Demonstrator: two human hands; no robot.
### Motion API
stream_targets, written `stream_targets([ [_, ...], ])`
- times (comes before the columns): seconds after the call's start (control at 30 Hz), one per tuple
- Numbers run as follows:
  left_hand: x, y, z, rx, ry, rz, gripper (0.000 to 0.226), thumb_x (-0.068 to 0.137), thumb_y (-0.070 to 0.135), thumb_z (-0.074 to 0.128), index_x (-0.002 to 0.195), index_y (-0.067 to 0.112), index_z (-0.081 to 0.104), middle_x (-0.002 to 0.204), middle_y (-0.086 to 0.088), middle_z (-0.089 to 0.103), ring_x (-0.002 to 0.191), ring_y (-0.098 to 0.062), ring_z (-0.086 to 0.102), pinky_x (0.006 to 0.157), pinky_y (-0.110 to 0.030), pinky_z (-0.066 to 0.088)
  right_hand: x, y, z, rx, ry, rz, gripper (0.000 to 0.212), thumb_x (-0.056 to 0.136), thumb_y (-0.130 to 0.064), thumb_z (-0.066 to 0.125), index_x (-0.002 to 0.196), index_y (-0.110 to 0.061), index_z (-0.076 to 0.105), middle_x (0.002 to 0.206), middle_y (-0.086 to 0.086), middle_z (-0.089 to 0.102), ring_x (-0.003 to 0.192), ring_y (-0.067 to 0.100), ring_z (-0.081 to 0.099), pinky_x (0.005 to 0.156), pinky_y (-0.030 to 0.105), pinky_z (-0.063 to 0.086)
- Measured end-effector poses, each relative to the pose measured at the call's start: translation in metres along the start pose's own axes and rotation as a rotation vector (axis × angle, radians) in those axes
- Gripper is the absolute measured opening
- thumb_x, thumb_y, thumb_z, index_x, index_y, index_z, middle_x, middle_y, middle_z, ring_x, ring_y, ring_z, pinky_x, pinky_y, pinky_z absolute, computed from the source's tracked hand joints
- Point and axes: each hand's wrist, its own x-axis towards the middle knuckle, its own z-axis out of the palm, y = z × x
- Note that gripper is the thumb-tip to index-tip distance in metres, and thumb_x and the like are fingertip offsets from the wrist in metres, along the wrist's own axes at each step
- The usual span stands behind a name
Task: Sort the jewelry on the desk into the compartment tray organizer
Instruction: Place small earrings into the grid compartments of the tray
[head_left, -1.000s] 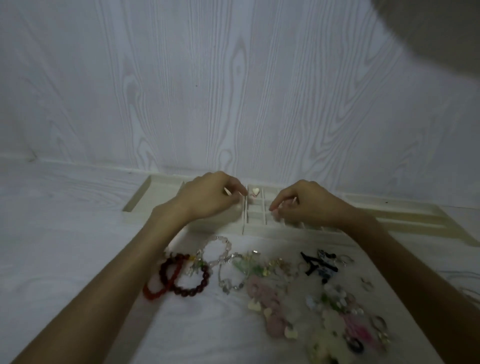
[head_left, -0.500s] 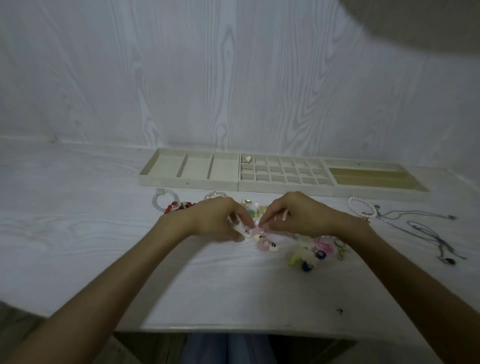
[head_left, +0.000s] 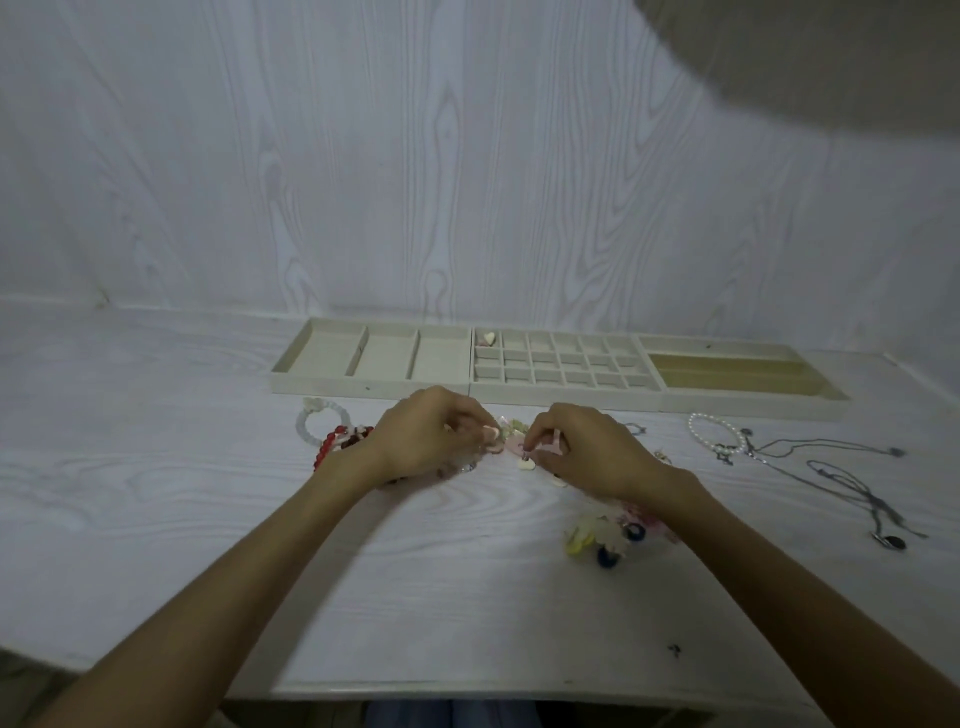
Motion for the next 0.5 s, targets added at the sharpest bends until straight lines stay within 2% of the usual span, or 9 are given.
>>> stream_targets([
  [0.1, 0.009, 0.003, -0.008, -0.217, 0.061, -0.019, 0.015, 0.087, 0.029, 0.067, 0.097, 0.021, 0.074, 0.084, 0.004, 0.075, 0.084, -0.008, 0.069, 0.087, -0.039, 0.054, 0.016, 0.008, -0.003, 0.025, -0.006, 0.039, 0.007, 0.085, -0.026, 0.064, 0.091, -0.028, 0.068, 0.083, -0.019, 0.05, 0.066, -0.009, 0.044, 0.056, 0.012, 0.03],
  [0.2, 0.019, 0.005, -0.019, -0.331, 0.061, -0.033, 0.014, 0.086, 0.026, 0.068, 0.096, 0.02, 0.074, 0.084, -0.013, 0.074, 0.085, -0.012, 0.07, 0.087, -0.026, 0.053, 0.029, 0.012, -0.01, 0.039, -0.064, 0.039, 0.007, 0.086, -0.028, 0.064, 0.088, -0.028, 0.07, 0.087, -0.017, 0.06, 0.07, -0.004, 0.05, 0.06, 0.016, 0.037],
  [0.3, 0.031, 0.008, -0.033, -0.387, 0.056, -0.039, 0.009, 0.085, 0.026, 0.068, 0.091, 0.023, 0.074, 0.074, -0.008, 0.072, 0.067, -0.001, 0.065, 0.068, -0.011, 0.05, 0.046, 0.013, -0.023, 0.168, -0.04, 0.023, 0.009, 0.086, -0.025, 0.064, 0.089, -0.028, 0.072, 0.088, -0.016, 0.064, 0.075, -0.005, 0.056, 0.069, 0.017, 0.043],
  [0.4, 0.048, 0.007, -0.046, -0.383, 0.096, -0.072, 0.011, 0.083, 0.03, 0.07, 0.091, 0.023, 0.075, 0.081, -0.008, 0.075, 0.067, -0.001, 0.066, 0.066, -0.008, 0.048, 0.065, 0.004, -0.039, 0.392, 0.041, 0.015, 0.013, 0.09, -0.024, 0.059, 0.095, -0.028, 0.07, 0.089, -0.013, 0.068, 0.069, -0.004, 0.062, 0.066, 0.014, 0.048],
  [0.5, 0.067, 0.003, -0.056, -0.398, 0.122, -0.081, 0.013, 0.081, 0.032, 0.072, 0.089, 0.022, 0.076, 0.078, -0.003, 0.075, 0.068, -0.001, 0.066, 0.062, -0.007, 0.045, 0.088, -0.003, -0.051, 0.566, 0.001, 0.044, 0.017, 0.09, -0.022, 0.057, 0.103, -0.027, 0.066, 0.09, -0.006, 0.071, 0.075, 0.009, 0.069, 0.065, 0.022, 0.053],
])
